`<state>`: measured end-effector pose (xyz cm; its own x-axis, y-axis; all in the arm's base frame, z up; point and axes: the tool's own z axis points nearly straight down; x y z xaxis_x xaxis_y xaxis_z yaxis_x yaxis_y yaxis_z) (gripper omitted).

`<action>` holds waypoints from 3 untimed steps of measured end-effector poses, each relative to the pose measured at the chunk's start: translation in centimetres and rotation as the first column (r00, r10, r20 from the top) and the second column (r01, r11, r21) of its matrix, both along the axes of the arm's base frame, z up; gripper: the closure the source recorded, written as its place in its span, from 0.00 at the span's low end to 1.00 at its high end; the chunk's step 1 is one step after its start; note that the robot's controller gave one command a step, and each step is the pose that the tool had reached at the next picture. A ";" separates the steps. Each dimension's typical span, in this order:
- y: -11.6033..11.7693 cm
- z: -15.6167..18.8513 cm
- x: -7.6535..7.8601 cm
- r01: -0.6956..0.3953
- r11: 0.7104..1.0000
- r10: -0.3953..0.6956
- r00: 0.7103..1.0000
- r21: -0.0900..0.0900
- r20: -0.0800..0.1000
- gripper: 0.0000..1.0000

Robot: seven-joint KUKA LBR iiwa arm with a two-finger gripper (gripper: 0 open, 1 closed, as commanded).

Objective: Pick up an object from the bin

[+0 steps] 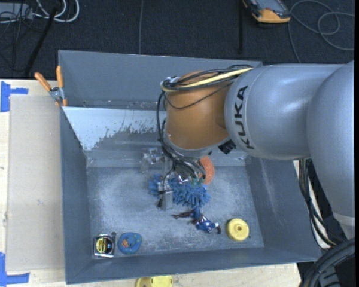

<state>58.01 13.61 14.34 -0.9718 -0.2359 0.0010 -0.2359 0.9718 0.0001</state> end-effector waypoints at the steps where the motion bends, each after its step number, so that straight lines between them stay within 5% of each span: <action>1: -3.4 -0.1 -2.2 -0.040 0.999 0.040 0.999 0.001 -0.002 0.00; 2: -6.8 -4.5 2.9 0.039 0.999 -0.039 0.999 0.001 0.000 1.00; 3: -6.8 -4.5 2.9 0.040 0.999 -0.040 0.999 0.001 0.000 1.00</action>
Offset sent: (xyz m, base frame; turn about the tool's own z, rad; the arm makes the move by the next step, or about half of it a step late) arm 0.0290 -0.0679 -0.0446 0.0348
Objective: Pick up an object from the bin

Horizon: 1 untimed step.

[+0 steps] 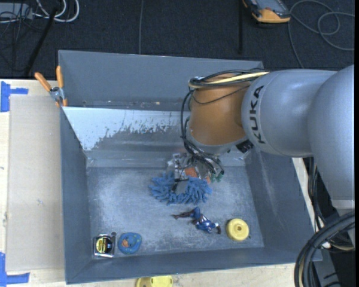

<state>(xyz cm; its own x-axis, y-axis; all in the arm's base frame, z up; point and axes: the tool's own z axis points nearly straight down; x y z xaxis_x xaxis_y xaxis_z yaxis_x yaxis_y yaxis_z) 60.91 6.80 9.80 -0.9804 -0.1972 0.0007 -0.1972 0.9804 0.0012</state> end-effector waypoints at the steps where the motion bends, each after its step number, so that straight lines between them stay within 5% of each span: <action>1: 0.3 5.2 -1.7 -0.003 1.000 0.003 1.000 -0.001 -0.007 1.00</action>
Offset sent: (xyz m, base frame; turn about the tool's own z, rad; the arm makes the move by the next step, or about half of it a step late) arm -0.0320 0.0007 -0.0280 -0.0276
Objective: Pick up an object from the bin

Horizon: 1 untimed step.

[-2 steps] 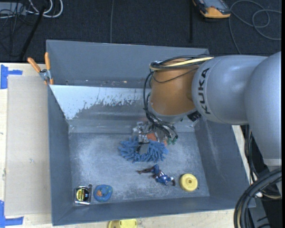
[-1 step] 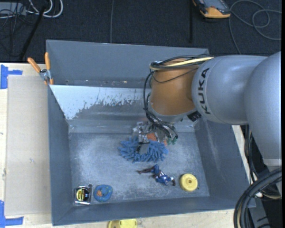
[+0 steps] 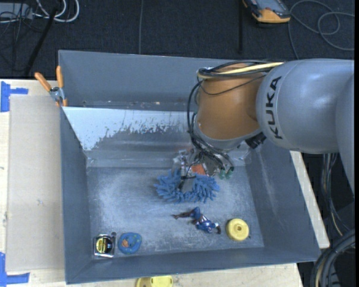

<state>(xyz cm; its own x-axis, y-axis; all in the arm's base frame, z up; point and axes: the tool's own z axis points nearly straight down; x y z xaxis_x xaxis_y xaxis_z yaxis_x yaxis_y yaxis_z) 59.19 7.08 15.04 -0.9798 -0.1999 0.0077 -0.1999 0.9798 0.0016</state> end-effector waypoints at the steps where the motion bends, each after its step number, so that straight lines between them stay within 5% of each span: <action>1: 0.0 -1.3 -0.3 -0.009 1.000 0.009 1.000 0.002 0.020 1.00</action>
Offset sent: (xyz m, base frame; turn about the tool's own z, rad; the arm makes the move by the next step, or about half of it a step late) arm -0.0106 -0.0226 0.1026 -0.0239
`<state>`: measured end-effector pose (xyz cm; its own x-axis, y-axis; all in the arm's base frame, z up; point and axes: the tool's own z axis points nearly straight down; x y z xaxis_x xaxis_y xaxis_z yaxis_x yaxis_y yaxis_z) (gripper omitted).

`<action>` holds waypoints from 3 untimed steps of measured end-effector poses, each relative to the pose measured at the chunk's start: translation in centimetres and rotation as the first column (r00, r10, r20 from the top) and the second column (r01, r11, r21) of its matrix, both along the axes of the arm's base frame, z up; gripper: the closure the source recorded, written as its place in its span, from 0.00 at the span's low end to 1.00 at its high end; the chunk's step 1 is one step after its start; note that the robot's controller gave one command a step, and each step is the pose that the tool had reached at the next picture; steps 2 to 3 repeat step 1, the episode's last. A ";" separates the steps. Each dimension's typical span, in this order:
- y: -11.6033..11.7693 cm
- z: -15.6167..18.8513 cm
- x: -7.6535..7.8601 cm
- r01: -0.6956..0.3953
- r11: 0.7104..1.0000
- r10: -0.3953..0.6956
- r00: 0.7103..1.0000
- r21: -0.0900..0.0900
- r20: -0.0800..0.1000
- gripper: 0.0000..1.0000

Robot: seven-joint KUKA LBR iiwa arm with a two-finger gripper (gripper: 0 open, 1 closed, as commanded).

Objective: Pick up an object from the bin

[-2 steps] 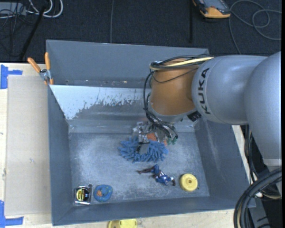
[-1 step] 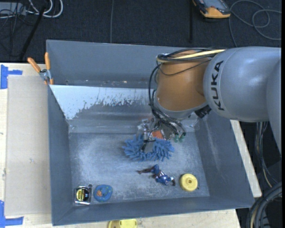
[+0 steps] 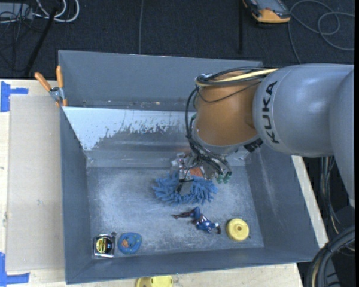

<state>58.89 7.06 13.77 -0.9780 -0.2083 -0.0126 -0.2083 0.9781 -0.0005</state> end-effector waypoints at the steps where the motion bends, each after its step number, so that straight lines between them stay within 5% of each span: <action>1: -0.7 -0.4 -1.0 -0.007 1.000 0.007 0.999 -0.003 -0.031 1.00; 3: -0.7 -0.4 -1.0 -0.007 1.000 0.007 0.999 -0.003 -0.031 1.00</action>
Offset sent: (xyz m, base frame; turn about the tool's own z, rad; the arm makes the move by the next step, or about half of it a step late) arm 0.0006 0.0310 -0.0677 -0.0226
